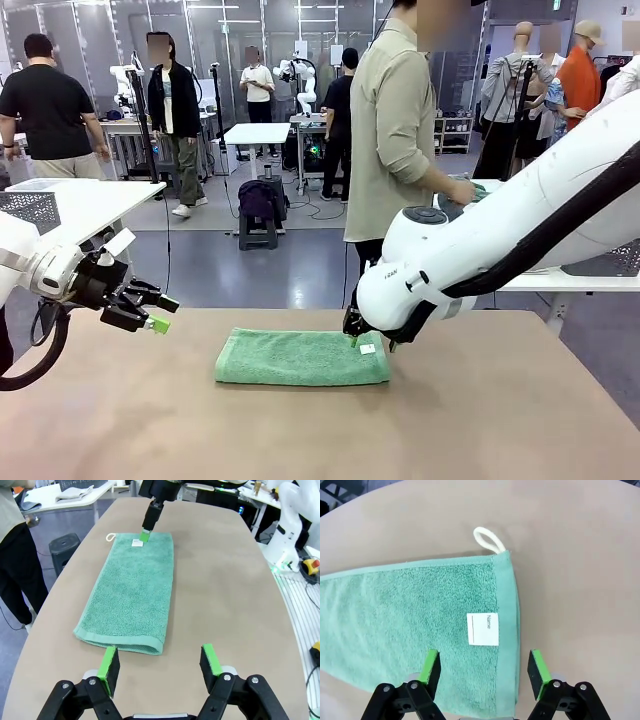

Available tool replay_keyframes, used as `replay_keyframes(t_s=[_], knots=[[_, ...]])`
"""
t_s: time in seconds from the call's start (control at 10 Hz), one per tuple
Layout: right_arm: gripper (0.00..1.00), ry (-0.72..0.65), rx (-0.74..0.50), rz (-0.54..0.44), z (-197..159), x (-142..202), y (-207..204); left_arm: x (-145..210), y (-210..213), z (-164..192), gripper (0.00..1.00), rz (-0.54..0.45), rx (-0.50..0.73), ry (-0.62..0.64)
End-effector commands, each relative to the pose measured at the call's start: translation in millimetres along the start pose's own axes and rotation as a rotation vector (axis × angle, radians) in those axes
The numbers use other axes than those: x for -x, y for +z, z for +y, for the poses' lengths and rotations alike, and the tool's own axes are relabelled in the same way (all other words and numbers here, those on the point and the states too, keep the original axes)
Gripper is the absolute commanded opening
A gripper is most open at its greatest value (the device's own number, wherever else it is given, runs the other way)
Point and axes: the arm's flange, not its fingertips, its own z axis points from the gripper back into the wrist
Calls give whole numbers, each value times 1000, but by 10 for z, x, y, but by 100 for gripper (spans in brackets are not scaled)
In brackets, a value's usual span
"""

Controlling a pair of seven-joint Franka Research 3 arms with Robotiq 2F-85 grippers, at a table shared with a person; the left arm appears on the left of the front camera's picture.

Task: Fold the towels and place them in the basket.
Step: When a person lays out a Towel with hook on the table, fold it in half twice.

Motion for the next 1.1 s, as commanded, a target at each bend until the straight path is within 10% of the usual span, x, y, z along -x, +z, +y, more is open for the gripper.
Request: replay_keyframes(t_s=[0.0,1.0], knots=[[88,-62,56,-20,153,-50,-76,-2,10,1,82,0,-1,-2],[88,-67,140,13,189,-58,-242,-2,10,1,82,0,-1,-2]])
